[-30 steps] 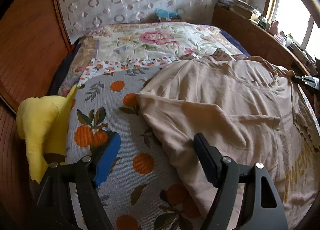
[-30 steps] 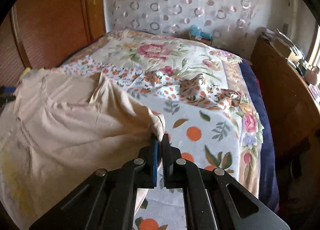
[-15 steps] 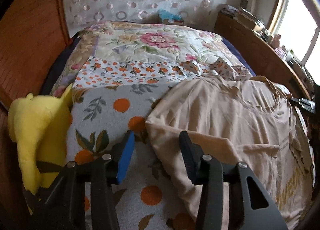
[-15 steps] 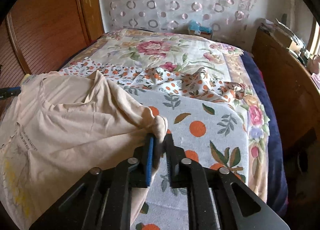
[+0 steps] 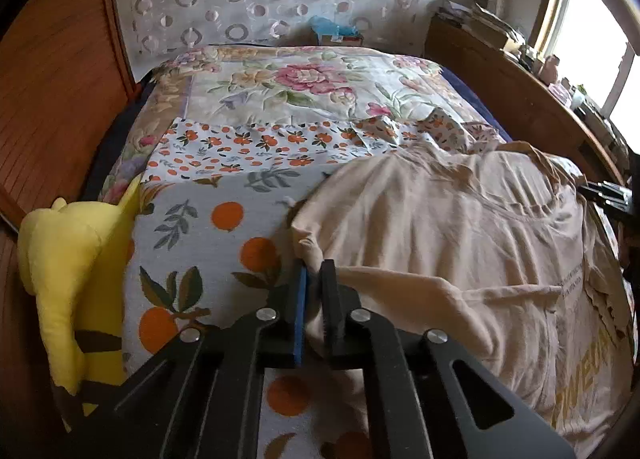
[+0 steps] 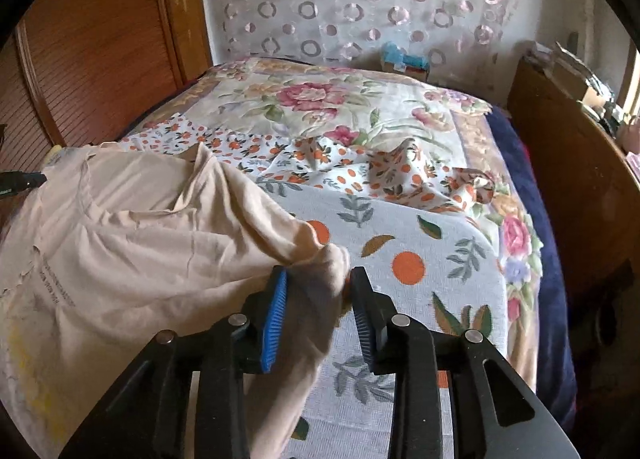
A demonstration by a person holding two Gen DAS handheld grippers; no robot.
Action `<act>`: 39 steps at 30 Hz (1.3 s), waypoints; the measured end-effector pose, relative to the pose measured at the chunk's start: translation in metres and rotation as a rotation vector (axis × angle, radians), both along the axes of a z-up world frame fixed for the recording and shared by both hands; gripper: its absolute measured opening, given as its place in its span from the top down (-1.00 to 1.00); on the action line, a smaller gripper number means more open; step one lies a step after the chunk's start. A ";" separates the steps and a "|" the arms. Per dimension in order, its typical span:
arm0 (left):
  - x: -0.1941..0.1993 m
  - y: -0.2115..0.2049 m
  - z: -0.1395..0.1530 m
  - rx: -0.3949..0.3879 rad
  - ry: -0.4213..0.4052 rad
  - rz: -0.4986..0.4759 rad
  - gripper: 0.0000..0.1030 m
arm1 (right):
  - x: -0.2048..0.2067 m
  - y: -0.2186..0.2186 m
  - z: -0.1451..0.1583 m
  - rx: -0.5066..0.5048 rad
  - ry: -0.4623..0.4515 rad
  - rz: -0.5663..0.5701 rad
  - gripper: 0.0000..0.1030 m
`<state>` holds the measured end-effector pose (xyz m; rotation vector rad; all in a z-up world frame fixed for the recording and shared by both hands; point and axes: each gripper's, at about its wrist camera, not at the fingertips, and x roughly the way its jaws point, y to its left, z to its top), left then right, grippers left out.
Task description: Fold small clothes
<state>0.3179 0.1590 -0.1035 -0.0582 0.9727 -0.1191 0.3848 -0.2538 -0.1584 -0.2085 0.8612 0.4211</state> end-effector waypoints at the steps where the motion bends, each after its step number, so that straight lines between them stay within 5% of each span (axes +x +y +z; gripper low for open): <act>1: -0.003 -0.004 0.002 -0.001 -0.006 -0.007 0.89 | -0.001 0.002 0.001 0.007 0.013 0.022 0.79; 9: -0.074 -0.040 0.057 -0.066 -0.146 -0.087 0.90 | -0.067 0.006 0.048 0.059 -0.149 0.093 0.91; 20: -0.206 -0.049 0.102 -0.093 -0.287 -0.109 0.90 | -0.225 -0.041 0.088 0.131 -0.273 0.112 0.91; 27: -0.283 -0.037 0.115 -0.125 -0.334 -0.085 0.90 | -0.306 -0.067 0.078 0.096 -0.252 0.159 0.91; 39: -0.358 -0.023 0.131 -0.123 -0.340 -0.053 0.90 | -0.381 -0.094 0.108 0.089 -0.216 0.142 0.91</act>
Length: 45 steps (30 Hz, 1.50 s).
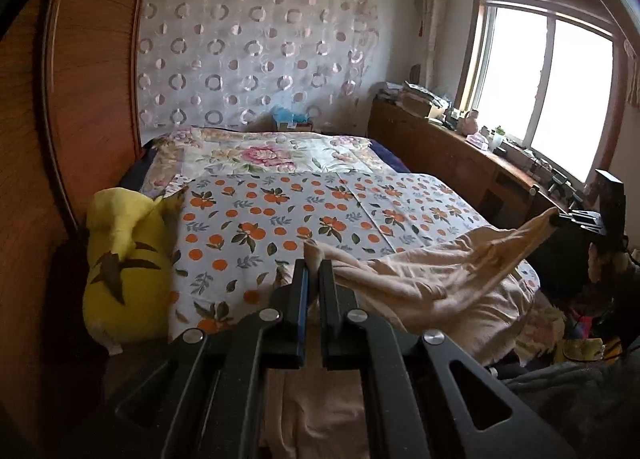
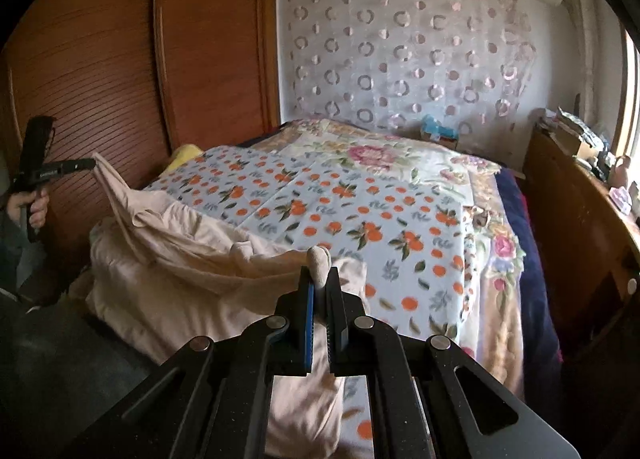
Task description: Fold small clothes
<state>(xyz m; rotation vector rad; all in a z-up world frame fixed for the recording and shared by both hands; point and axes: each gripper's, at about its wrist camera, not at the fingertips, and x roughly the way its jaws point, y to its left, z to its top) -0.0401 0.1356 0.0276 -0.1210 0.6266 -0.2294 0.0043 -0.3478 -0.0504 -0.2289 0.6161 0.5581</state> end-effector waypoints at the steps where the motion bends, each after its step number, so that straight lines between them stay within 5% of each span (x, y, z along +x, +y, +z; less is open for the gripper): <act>1: -0.003 0.000 -0.002 -0.001 0.005 0.001 0.90 | 0.002 0.004 -0.001 -0.006 0.016 -0.001 0.91; 8: 0.001 -0.010 -0.023 0.065 0.062 -0.017 0.85 | 0.006 0.009 -0.023 -0.024 0.113 -0.023 0.91; 9: 0.002 -0.011 -0.023 0.075 0.062 -0.011 0.78 | 0.007 0.010 -0.022 -0.032 0.113 -0.028 0.91; 11: 0.005 -0.011 -0.021 0.092 0.053 0.002 0.26 | 0.016 0.010 -0.017 -0.030 0.121 -0.038 0.90; 14: 0.009 -0.008 -0.013 0.087 0.022 0.011 0.23 | 0.022 0.011 -0.007 -0.025 0.105 -0.043 0.88; 17: 0.019 -0.006 -0.008 0.093 0.011 0.007 0.12 | 0.027 0.009 -0.001 -0.029 0.075 -0.060 0.76; 21: 0.042 -0.006 -0.019 0.124 0.039 0.008 0.01 | 0.038 0.013 0.006 -0.061 0.045 -0.058 0.23; 23: 0.058 -0.006 -0.030 0.132 0.068 0.008 -0.07 | 0.049 0.015 0.004 -0.068 0.044 -0.060 0.16; 33: 0.131 -0.005 -0.089 0.170 0.225 0.012 -0.09 | 0.126 0.036 -0.060 -0.078 0.149 -0.110 0.15; 45: 0.146 -0.016 -0.120 0.185 0.324 -0.034 -0.09 | 0.160 0.044 -0.085 -0.071 0.246 -0.113 0.15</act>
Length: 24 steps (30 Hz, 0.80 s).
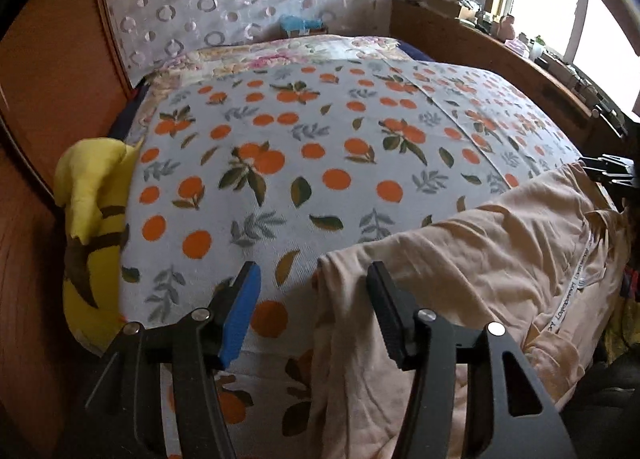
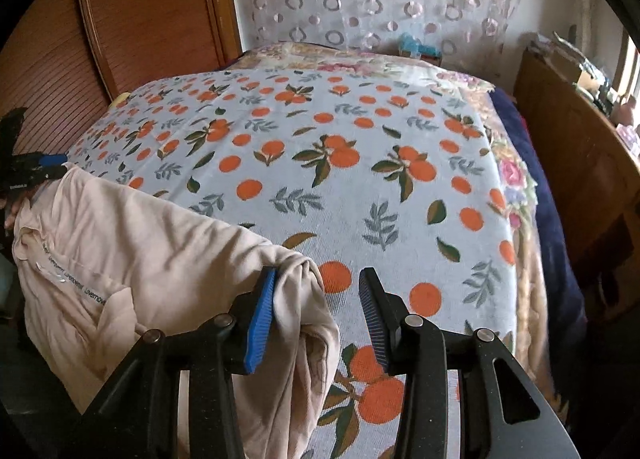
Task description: Fold small clothes
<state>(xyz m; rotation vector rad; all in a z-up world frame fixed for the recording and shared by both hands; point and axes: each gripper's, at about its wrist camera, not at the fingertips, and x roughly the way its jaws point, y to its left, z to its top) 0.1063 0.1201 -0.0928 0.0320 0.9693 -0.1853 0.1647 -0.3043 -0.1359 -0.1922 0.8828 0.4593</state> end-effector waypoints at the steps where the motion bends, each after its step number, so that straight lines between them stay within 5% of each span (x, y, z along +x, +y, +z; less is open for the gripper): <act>1: -0.001 0.001 -0.001 -0.004 0.002 0.002 -0.09 | -0.001 -0.001 0.003 0.014 -0.011 0.006 0.15; 11: -0.002 0.003 -0.004 -0.025 0.010 0.015 -0.09 | -0.017 0.000 0.024 0.092 -0.046 0.029 0.15; 16: -0.001 0.003 -0.003 -0.018 0.016 -0.003 -0.08 | -0.010 0.009 0.009 0.016 -0.009 0.051 0.15; 24: 0.002 -0.006 0.001 -0.032 0.028 -0.052 0.34 | -0.001 0.006 -0.005 -0.001 0.043 0.020 0.15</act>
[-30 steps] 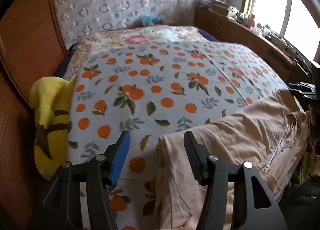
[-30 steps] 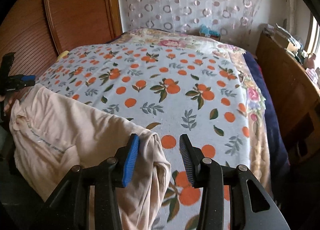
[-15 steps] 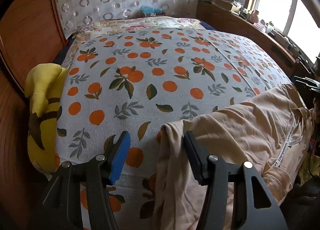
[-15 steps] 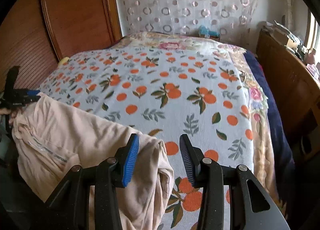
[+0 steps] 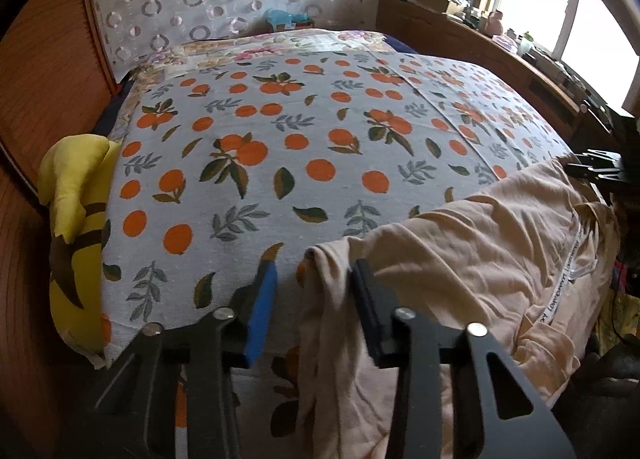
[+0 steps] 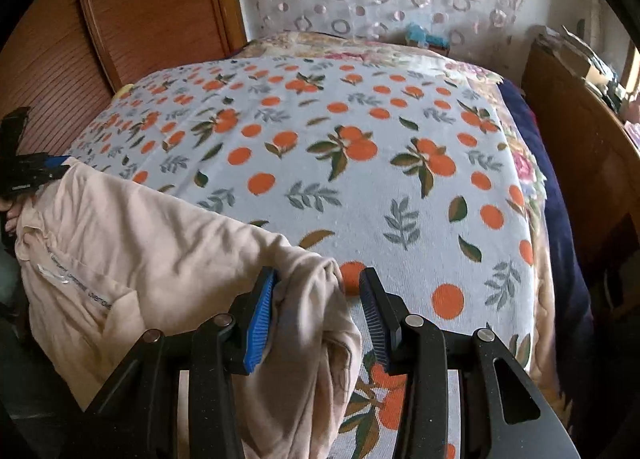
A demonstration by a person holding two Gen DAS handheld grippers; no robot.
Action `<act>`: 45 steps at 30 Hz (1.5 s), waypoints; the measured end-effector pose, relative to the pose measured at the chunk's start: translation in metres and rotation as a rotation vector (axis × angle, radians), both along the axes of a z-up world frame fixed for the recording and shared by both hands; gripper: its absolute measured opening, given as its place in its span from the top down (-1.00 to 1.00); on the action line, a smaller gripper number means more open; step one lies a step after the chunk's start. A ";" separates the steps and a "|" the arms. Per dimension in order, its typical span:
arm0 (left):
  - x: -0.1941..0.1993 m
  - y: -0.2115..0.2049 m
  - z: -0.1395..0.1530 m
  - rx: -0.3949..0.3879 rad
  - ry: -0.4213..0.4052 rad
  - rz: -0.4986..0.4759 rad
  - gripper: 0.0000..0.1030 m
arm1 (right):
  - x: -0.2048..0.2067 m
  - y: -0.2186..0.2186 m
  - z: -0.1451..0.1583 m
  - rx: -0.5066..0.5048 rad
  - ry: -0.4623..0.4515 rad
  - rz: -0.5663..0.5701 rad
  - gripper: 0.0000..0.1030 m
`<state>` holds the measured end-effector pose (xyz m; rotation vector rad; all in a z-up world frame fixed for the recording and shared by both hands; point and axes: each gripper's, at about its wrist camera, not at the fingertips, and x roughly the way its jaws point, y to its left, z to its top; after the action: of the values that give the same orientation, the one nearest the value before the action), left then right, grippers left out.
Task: Fold small clothes
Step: 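Lift the T-shirt high with both tools and shake it out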
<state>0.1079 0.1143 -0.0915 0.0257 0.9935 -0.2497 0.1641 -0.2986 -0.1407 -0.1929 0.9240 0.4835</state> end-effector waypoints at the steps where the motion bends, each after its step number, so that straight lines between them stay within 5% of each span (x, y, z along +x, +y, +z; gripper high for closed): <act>1: 0.000 -0.002 0.000 -0.002 0.001 -0.008 0.47 | 0.000 0.000 0.000 0.000 0.001 0.004 0.15; 4: -0.003 -0.012 0.002 0.016 -0.005 -0.036 0.82 | -0.003 0.007 -0.002 -0.004 -0.002 0.037 0.18; 7: -0.011 -0.021 0.008 0.039 -0.026 -0.047 0.88 | -0.013 0.013 -0.001 0.003 -0.008 0.093 0.71; 11: -0.040 -0.022 0.052 -0.020 -0.163 -0.047 0.89 | -0.047 0.003 0.035 0.127 -0.138 0.057 0.78; 14: -0.058 -0.020 0.106 -0.081 -0.280 -0.066 0.89 | -0.076 -0.003 0.081 0.182 -0.261 0.054 0.79; 23: -0.105 -0.016 0.270 -0.098 -0.632 -0.075 0.89 | -0.160 -0.028 0.249 0.326 -0.629 0.081 0.80; 31: -0.126 0.016 0.380 -0.061 -0.893 0.036 0.89 | -0.193 -0.019 0.370 0.229 -0.901 0.117 0.80; 38: -0.140 0.038 0.423 -0.037 -1.008 0.086 0.89 | -0.205 -0.014 0.420 0.160 -0.997 0.104 0.80; 45: -0.153 0.038 0.412 -0.012 -1.030 0.090 0.89 | -0.210 0.006 0.401 0.133 -0.989 0.094 0.80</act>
<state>-0.0454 0.1520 0.3209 0.0881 -0.0322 -0.1262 -0.0459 -0.2930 0.2607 -0.3134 -0.0841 0.4571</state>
